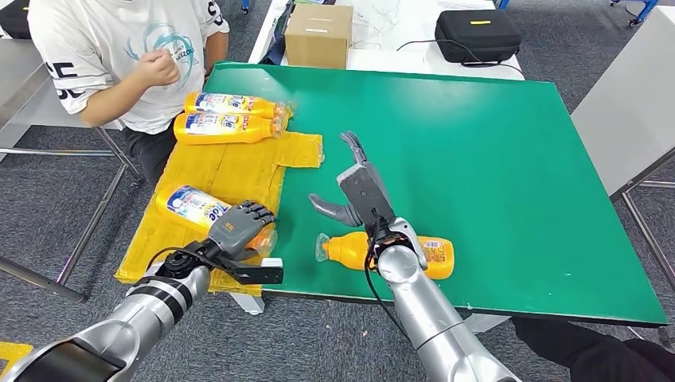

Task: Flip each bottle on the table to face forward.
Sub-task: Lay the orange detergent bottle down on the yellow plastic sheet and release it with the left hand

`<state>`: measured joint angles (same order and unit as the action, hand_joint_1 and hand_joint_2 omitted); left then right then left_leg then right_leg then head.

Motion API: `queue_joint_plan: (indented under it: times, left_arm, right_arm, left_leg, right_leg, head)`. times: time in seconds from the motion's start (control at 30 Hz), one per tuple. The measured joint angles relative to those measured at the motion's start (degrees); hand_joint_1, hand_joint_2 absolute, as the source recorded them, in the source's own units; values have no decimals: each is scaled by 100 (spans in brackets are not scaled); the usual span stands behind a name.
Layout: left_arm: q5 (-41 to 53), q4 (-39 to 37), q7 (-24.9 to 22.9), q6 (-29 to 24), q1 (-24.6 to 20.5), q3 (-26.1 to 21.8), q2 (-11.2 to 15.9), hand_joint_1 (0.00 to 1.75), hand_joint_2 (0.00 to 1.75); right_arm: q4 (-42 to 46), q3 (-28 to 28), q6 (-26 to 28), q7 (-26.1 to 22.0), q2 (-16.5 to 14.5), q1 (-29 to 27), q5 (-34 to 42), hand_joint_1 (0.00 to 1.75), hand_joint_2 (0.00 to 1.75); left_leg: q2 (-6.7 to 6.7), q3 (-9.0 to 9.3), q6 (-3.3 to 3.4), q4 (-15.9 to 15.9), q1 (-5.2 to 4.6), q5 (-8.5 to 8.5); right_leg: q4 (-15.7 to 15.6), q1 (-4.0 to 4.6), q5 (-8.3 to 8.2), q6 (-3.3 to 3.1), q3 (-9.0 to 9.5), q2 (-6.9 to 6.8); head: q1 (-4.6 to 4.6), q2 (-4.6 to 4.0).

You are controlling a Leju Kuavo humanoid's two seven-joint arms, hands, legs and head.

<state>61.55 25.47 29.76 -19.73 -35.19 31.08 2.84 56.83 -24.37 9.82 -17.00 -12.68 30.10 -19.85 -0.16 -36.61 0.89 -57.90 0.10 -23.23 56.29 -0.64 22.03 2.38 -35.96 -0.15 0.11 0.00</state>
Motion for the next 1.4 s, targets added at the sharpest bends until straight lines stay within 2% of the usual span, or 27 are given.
queue_joint_plan:
  times: [0.4,0.63,0.77,0.87,1.0,1.13,1.4]
  left_arm:
    - [-360,-3,315,234,-27,0,-21,0,175]
    - [-1279,127,861,879,67,-44,-25,0,175]
    - [-2526,692,1006,1518,358,-89,33,0,0]
    - [-3516,1324,1025,1862,625,-52,172,0,0]
    - [-3860,1835,1030,1970,796,-13,318,0,0]
    - [-4140,2169,1032,2017,874,4,425,0,175]
    - [-5018,2851,1036,2378,1109,-142,569,0,175]
  right_arm:
    - [-141,-1,-72,2,3,81,72,0,175]
    - [-225,-1,-82,30,15,126,132,0,175]
    - [-332,-1,-55,47,56,147,130,0,175]
    - [-460,-1,-50,8,88,183,139,0,175]
    - [-565,-1,-46,-27,106,218,142,0,175]
    - [-635,-1,-36,-38,122,235,142,0,175]
    - [-745,-1,48,-11,156,236,9,0,175]
  left_leg:
    - [0,0,0,0,0,0]
    - [0,0,0,0,0,0]
    - [-2,-1,0,0,0,0]
    - [-1,-2,0,0,0,-1]
    - [-1,-3,0,0,0,-1]
    - [-2,-3,0,0,1,0]
    - [-1,-4,0,0,0,-1]
  right_leg:
    - [0,0,0,0,0,-1]
    - [0,0,0,0,0,-2]
    - [0,0,0,0,0,-4]
    - [-1,0,1,0,-4,-3]
    - [-1,1,1,-1,-4,-4]
    - [0,1,1,-1,-4,-5]
    - [-1,0,1,0,-4,-5]
  head:
    - [0,0]
    - [1,0]
    - [2,0]
    - [2,0]
    - [0,0]
    - [1,0]
    - [0,0]
